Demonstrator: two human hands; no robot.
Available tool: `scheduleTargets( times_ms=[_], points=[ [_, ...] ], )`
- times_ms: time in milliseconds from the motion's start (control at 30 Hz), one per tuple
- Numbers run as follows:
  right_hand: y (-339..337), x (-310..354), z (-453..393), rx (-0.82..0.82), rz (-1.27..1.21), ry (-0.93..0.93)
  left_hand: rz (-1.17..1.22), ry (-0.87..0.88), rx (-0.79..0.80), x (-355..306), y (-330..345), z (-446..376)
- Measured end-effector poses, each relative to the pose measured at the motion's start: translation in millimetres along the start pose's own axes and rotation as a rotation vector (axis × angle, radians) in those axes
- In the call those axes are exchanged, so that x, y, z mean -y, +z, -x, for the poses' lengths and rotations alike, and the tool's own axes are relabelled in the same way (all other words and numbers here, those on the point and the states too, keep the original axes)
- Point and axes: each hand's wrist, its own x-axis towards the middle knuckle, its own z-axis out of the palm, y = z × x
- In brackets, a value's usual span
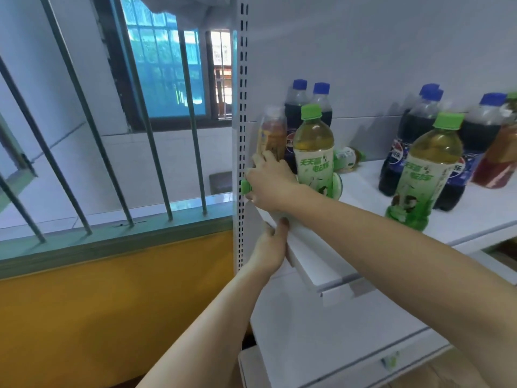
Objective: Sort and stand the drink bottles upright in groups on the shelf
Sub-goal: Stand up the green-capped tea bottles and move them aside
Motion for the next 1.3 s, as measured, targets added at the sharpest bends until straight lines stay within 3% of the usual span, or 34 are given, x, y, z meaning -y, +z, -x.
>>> scheduleTargets(
  times_ms=[967, 1300],
  points=[
    [17.2, -14.8, 11.0, -0.170, -0.044, -0.133, 0.066, -0.011, -0.021, -1.1, 6.5, 5.2],
    [-7.1, -26.1, 3.9, -0.225, -0.133, -0.056, 0.057, -0.027, -0.029, 2.8, 6.3, 1.3]
  ],
)
